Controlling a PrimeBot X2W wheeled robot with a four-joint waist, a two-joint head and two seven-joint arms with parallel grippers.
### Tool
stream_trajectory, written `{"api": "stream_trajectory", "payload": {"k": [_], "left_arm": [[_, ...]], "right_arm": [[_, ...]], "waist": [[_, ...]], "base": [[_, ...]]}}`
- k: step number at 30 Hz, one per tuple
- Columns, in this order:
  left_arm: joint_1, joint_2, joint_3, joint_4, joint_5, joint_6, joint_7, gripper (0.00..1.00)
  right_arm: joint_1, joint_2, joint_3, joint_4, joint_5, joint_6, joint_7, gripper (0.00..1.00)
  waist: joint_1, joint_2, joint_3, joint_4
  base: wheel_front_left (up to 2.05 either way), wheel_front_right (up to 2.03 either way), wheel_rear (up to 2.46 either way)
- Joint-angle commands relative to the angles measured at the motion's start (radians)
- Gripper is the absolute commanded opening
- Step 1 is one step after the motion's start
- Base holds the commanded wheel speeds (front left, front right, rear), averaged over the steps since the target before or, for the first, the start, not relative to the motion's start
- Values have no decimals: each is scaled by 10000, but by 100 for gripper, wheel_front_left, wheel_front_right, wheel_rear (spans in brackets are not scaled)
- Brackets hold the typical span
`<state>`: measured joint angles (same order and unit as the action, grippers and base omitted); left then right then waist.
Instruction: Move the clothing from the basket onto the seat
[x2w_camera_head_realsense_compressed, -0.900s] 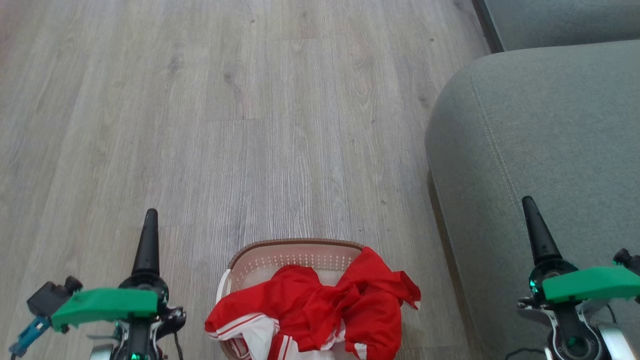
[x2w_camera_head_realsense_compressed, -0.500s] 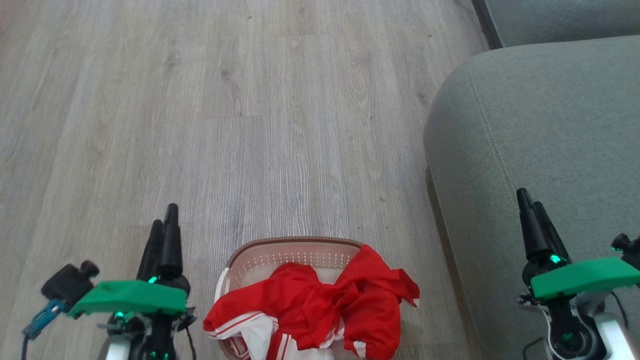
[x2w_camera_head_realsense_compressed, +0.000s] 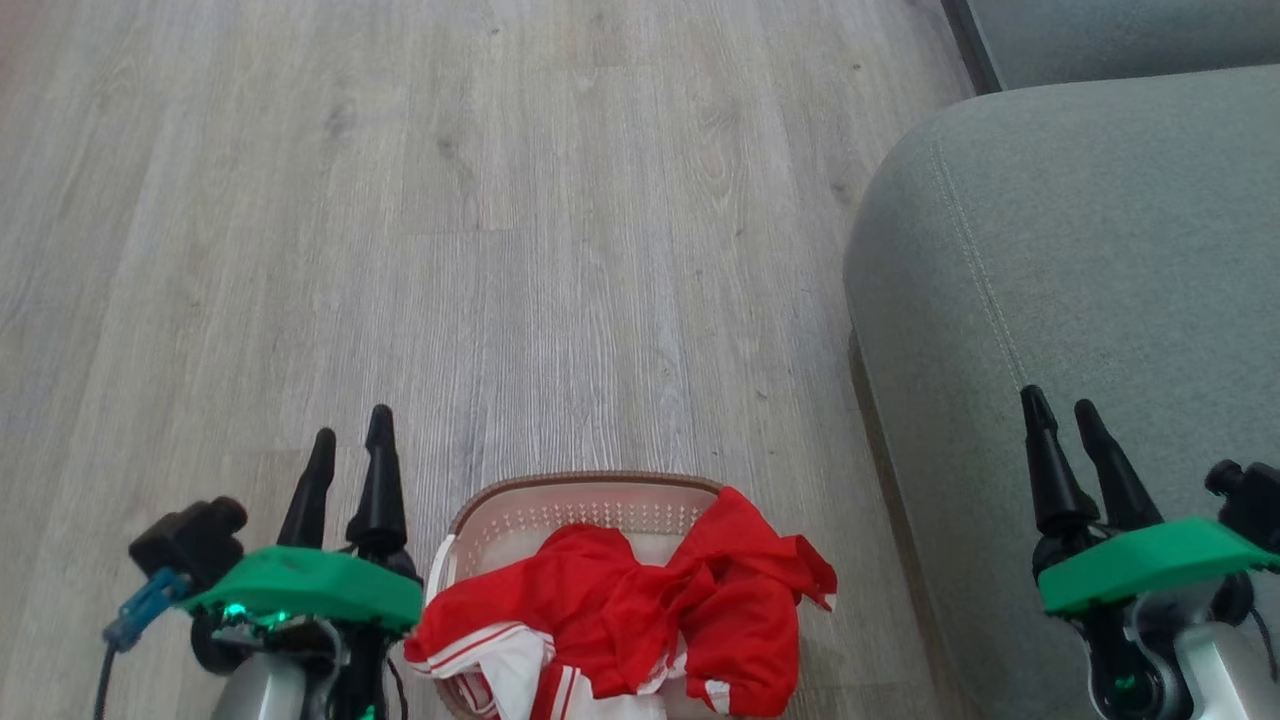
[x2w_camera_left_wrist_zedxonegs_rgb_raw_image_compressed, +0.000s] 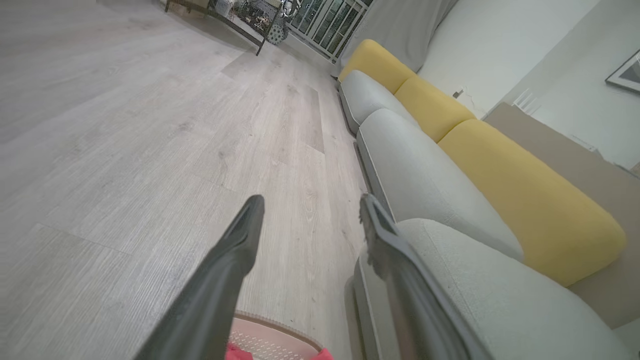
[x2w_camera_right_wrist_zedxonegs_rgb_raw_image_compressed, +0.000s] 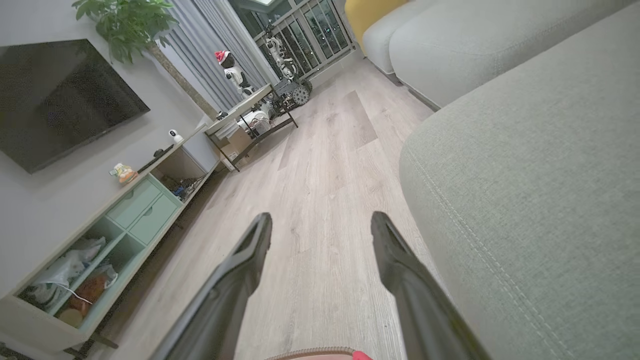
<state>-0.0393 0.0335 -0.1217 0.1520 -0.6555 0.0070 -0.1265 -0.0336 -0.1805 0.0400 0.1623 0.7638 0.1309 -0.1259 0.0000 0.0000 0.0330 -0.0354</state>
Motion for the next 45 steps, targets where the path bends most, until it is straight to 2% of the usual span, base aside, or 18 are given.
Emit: {"api": "stream_trajectory", "payload": {"k": [1,12,45], "left_arm": [[-563,131,106,-386,338,62,-153,100],[-656,141,-188,-543,2157,356,-475,100],[-773,168,-938,-1034,5666,877,-1353,100]], "right_arm": [[-570,-259,139,-348,-321,-1,-148,100],[-629,-292,207,-534,-1953,-1,-473,100],[-729,-833,934,-1141,-4966,-2,-1359,100]], "waist": [[0,0,0,-7],[0,0,69,-68],[0,0,112,-129]], "base": [[0,0,0],[0,0,0],[0,0,0]]}}
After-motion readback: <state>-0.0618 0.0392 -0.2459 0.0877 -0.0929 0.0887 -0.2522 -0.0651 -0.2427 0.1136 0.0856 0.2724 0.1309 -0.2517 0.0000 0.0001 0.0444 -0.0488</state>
